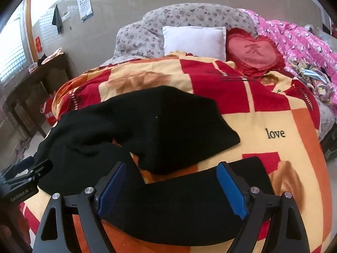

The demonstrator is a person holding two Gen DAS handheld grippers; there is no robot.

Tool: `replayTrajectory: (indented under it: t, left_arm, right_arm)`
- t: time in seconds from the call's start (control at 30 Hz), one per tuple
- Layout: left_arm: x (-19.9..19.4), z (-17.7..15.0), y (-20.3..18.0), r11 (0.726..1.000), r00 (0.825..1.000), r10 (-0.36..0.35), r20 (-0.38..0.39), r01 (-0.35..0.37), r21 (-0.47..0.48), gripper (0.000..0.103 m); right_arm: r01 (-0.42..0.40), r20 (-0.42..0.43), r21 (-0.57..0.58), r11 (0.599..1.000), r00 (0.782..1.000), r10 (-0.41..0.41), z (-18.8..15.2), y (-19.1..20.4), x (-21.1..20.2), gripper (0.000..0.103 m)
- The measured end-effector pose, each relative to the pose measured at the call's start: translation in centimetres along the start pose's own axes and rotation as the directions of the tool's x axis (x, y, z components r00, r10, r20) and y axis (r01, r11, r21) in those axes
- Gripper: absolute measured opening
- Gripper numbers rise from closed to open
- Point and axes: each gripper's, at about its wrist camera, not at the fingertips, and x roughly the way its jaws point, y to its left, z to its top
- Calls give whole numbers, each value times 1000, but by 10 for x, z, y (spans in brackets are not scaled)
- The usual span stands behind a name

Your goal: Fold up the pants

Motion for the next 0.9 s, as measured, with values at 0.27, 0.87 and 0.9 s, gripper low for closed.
replayTrajectory:
  t: [0.27, 0.87, 0.9]
  left_arm:
    - [3, 1, -1, 1000, 1000, 2, -10, -2, -3, 82]
    - [8, -1, 4, 1000, 1000, -10, -21, 10, -20, 82]
    - [9, -2, 4, 1000, 1000, -8, -11, 8, -18, 82]
  right_arm:
    - [-4, -8, -15, 1000, 1000, 4, 1, 7, 5, 86]
    - [12, -30, -16, 1000, 999, -13, 1, 9, 15, 86]
    - [12, -30, -15, 1000, 999, -13, 1, 9, 15, 86]
